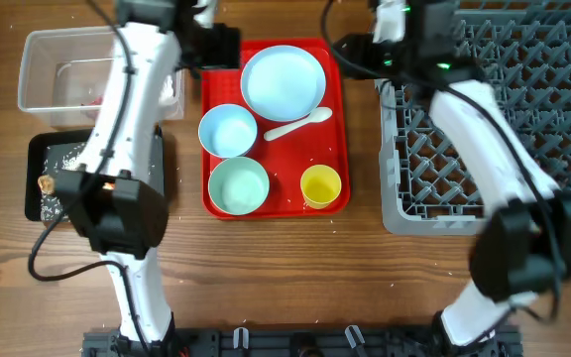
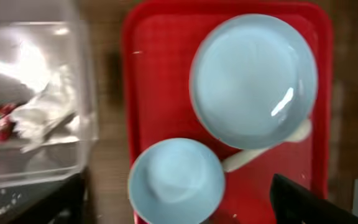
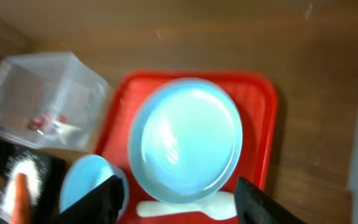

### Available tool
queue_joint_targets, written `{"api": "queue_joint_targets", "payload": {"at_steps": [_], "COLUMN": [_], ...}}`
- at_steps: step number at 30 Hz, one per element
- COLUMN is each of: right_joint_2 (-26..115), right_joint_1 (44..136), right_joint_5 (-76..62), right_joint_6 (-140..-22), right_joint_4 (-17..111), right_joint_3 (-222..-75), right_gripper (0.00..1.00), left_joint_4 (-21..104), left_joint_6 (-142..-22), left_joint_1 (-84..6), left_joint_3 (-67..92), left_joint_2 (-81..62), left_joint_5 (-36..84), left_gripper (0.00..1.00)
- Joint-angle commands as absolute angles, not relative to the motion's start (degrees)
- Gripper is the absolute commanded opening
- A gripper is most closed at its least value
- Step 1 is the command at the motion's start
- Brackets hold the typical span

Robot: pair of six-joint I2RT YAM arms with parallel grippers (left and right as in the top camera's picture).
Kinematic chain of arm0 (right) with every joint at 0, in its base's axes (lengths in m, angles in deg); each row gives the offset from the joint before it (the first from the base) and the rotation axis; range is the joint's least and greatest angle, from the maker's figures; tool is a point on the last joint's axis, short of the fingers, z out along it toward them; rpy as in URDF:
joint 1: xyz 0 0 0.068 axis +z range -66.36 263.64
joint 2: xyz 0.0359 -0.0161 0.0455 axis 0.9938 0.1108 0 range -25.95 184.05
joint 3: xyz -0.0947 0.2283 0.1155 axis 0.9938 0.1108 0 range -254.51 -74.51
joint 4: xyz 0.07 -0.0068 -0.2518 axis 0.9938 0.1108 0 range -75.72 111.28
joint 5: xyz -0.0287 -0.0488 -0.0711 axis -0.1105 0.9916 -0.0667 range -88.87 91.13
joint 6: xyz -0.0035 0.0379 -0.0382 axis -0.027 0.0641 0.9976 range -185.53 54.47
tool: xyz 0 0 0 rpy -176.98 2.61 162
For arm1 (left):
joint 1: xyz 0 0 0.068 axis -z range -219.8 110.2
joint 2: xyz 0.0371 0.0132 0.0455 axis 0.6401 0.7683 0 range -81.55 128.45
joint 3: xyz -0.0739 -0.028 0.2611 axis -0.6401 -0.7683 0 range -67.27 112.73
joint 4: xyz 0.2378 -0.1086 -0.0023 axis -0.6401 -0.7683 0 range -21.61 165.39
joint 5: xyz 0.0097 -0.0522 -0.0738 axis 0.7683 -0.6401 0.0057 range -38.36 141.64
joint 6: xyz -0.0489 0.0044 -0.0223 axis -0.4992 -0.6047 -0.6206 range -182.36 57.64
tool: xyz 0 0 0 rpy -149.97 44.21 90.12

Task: Sort waste into correct bins and load items into the dishwasher rack
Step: 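Grasp the white plate edge with the right gripper, then carry the white plate to the rack and stand it upright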

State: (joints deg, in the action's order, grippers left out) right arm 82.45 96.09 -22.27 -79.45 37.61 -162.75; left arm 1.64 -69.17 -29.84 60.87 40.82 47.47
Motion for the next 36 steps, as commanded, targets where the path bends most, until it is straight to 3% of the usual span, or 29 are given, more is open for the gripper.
{"api": "queue_joint_targets", "payload": {"at_steps": [1, 13, 15, 18, 21, 29, 33, 36], "right_joint_2": [92.66, 107.28, 108.48, 110.67, 110.87, 94.87, 84.46, 73.99], "right_joint_1": [99.50, 102.36, 102.38, 102.38, 102.25, 99.41, 98.47, 95.43], "right_joint_5": [-17.83, -8.96, -8.91, -8.08, -7.14, 0.20, 4.84, 20.29], "right_joint_6": [-80.50, -77.74, -77.52, -77.52, -77.33, -68.23, -65.33, -57.85], "right_joint_4": [37.72, 27.41, 24.94, 24.98, 28.02, 45.22, 48.13, 49.72], "right_joint_3": [-165.90, -165.95, -165.95, -165.95, -166.19, -181.51, -182.10, -182.08], "right_gripper": [0.57, 0.56, 0.50, 0.18, 0.05, 0.04, 0.04, 0.04], "left_joint_4": [1.03, -2.49, -2.54, -2.78, -3.13, -2.62, -2.45, -2.45], "left_joint_6": [-70.54, -70.32, -70.32, -70.35, -70.35, -70.35, -70.35, -70.32], "left_joint_1": [-34.70, -38.17, -38.15, -38.15, -38.15, -38.17, -38.17, -38.17], "left_joint_3": [60.89, 60.89, 60.89, 60.89, 60.89, 60.89, 60.89, 60.89], "left_joint_2": [40.19, 40.19, 40.19, 40.19, 40.19, 40.19, 40.19, 40.19], "left_joint_5": [47.65, 51.08, 51.08, 51.08, 51.08, 51.08, 51.08, 51.08], "left_gripper": [0.99, 0.99, 1.00, 0.99, 1.00, 1.00, 1.00, 1.00]}}
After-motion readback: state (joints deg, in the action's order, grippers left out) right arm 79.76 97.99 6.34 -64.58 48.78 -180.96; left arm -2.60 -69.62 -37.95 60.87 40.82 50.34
